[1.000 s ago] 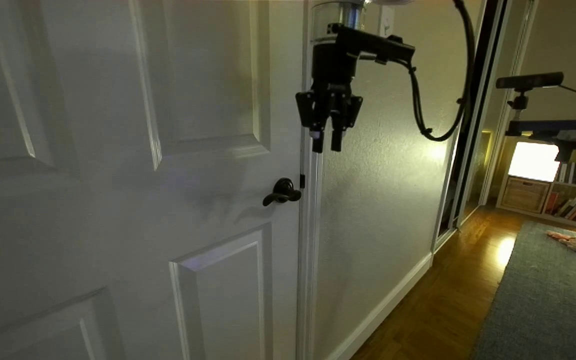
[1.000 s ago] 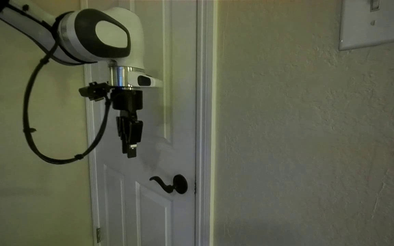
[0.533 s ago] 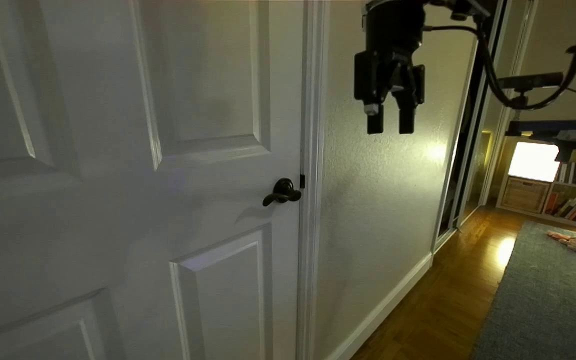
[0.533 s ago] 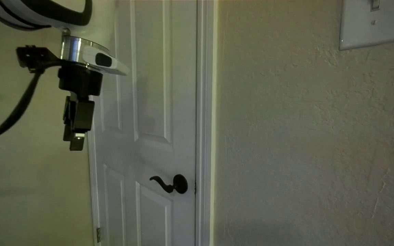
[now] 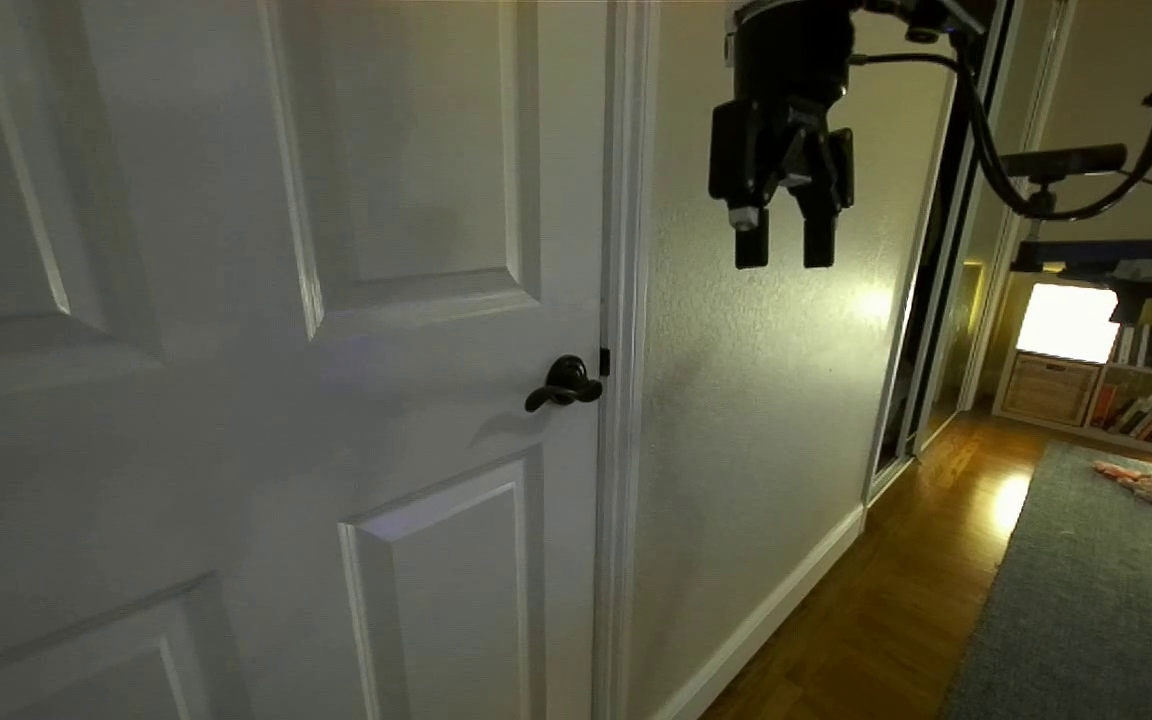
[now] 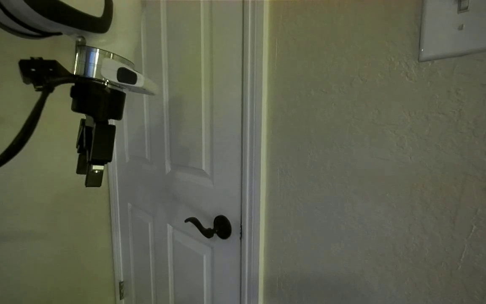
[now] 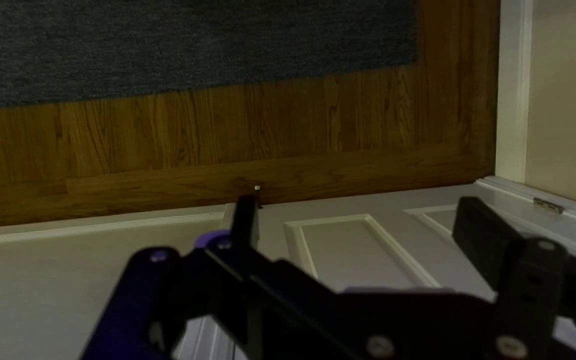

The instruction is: Close the door

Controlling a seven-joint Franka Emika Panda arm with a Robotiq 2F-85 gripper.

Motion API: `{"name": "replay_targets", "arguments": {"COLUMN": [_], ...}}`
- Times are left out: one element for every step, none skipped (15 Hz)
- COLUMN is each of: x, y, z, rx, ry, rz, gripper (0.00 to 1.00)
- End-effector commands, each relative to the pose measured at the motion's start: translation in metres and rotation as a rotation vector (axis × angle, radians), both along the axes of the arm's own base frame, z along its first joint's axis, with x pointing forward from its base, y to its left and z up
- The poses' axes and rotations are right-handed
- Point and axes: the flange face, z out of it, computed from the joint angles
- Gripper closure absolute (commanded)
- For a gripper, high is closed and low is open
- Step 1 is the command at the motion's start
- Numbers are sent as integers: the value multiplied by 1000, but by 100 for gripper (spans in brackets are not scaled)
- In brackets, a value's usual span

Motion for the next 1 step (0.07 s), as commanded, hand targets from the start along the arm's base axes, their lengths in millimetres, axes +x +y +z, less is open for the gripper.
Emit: {"name": "replay_targets", "arguments": {"x": [0], "y": [0], "z": [1], "rx": [0], "ry": [0], "rz": [0], "gripper": [0]}}
